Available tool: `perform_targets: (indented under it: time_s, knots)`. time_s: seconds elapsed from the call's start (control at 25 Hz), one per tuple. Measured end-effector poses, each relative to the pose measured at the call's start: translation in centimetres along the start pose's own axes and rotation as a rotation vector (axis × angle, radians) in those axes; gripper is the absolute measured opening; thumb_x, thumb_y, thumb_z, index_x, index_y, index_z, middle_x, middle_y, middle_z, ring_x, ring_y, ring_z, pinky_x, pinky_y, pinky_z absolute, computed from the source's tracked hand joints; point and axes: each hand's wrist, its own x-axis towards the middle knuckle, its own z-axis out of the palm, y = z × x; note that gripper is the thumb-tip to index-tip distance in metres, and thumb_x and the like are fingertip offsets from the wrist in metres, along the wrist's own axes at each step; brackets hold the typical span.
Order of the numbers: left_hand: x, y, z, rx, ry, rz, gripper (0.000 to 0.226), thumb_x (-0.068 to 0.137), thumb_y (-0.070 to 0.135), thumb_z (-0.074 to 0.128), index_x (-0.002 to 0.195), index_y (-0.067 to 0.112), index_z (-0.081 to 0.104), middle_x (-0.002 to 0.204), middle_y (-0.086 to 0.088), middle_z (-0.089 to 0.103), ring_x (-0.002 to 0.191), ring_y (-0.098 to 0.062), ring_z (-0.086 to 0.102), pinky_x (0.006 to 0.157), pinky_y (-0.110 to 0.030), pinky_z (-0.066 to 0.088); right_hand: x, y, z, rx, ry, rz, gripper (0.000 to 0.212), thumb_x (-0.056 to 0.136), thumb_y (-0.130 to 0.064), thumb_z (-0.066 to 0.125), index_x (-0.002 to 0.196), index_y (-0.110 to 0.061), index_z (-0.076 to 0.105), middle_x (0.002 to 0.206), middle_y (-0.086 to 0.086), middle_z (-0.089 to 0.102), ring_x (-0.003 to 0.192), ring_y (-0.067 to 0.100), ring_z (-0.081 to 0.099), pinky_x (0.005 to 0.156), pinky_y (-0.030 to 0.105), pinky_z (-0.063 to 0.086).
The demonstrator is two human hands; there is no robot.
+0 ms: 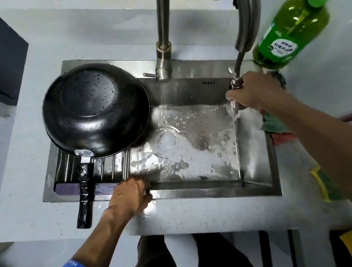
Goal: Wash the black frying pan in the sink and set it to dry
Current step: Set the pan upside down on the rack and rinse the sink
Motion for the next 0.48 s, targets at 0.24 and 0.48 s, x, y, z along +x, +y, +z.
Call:
perform_targets:
  time_s: [0.24, 0.48]
  knots:
    - [0.0, 0.2, 0.2, -0.110, -0.015, -0.076, 0.016, 0.089, 0.038, 0.067, 0.094, 0.024, 0.066, 0.067, 0.015, 0.053, 0.055, 0.003, 0.048, 0.046, -0.011, 0.030, -3.4, -0.9, 2.7, 0.148, -0.135, -0.058, 0.041, 0.086, -0.053, 0.062, 0.073, -0.015, 0.069, 0.068, 0.003, 0.069, 0.066, 0.022, 0.066, 0.067, 0.032, 0.051]
    - [-0.8, 1.1, -0.8, -0.131, -0.016, -0.114, 0.015, 0.090, 0.034, 0.065, 0.097, 0.021, 0.062, 0.074, 0.014, 0.055, 0.059, 0.002, 0.047, 0.049, -0.012, 0.030, -4.5, -3.0, 4.7, 0.341, -0.213, -0.057, 0.034, 0.082, -0.042, 0.070, 0.070, -0.010, 0.070, 0.060, 0.007, 0.070, 0.057, 0.022, 0.067, 0.059, 0.029, 0.048]
